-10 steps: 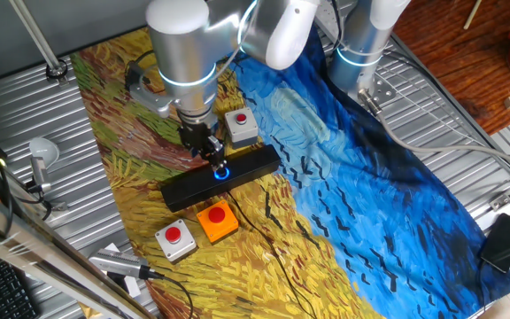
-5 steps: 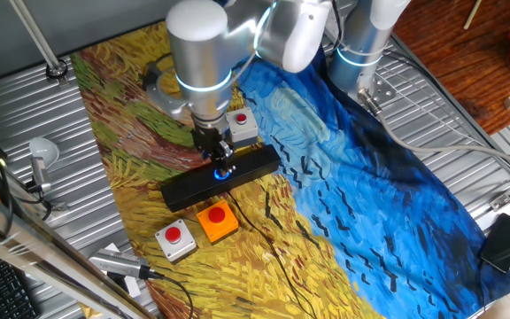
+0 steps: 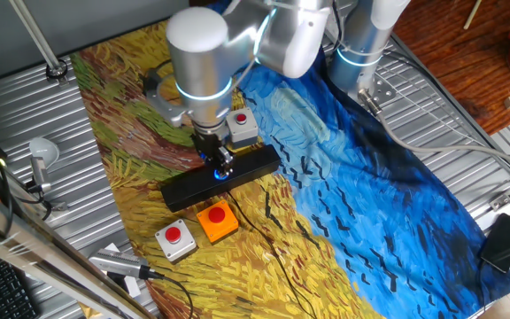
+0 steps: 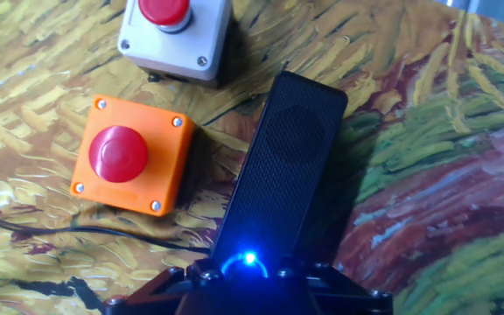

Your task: Turn the knob to decrease the volume of the speaker

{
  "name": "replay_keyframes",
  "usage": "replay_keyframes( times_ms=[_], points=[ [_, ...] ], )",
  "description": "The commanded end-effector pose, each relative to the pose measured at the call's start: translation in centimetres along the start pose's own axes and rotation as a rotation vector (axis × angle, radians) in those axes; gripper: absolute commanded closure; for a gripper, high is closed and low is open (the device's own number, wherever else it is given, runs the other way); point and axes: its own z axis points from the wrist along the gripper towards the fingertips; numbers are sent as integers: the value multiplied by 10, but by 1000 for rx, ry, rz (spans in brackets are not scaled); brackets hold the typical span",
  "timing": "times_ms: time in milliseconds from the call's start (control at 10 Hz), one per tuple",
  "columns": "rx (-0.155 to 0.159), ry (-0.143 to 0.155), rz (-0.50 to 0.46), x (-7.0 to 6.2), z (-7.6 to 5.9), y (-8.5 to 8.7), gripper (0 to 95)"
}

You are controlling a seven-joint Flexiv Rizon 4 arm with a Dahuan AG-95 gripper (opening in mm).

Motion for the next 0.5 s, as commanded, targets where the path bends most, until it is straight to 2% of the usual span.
replay_keyframes(
  times_ms=[100, 300, 400, 500],
  points=[
    [-5, -5, 58, -1, 2, -1, 380],
    [-19, 2, 169, -1, 2, -1, 380],
    [-22, 2, 174, -1, 2, -1, 380],
    [-37, -3, 198, -1, 2, -1, 380]
  ],
)
